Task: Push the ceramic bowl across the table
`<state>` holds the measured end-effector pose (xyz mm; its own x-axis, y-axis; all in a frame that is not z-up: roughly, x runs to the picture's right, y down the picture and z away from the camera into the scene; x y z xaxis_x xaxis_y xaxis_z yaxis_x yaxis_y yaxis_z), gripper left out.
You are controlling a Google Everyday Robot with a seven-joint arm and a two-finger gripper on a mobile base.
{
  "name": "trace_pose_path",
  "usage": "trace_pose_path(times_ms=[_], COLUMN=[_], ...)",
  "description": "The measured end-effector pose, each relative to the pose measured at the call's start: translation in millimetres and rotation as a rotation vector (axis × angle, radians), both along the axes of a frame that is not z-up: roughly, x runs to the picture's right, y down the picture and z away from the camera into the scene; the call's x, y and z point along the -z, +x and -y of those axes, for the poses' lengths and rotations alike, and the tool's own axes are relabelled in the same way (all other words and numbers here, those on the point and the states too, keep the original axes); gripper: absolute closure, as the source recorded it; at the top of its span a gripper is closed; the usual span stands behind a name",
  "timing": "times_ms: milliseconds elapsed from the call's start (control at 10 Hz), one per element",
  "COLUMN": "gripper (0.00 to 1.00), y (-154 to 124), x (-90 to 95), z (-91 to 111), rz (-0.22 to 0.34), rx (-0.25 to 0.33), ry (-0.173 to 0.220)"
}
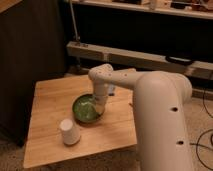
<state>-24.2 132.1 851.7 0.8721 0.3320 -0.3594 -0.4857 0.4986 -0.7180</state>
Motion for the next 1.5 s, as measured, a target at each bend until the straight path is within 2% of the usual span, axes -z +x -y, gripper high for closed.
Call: trace_pose_path(times_ms=[400,600,900,1200,1500], gripper=[0.82,0.82,0.82,0.82,0.82], y=[8,21,54,75,108], x=[-0.8,-0.8,2.4,5.2,14.6], z=[-8,-9,-18,-28,-28], rz=[-0.011,-0.028,-0.070,-0.102,-0.154], rx=[0.003,0.005,0.009,0.030,0.031], ry=[-0.015,-0.021,-0.041,-0.066,-0.073])
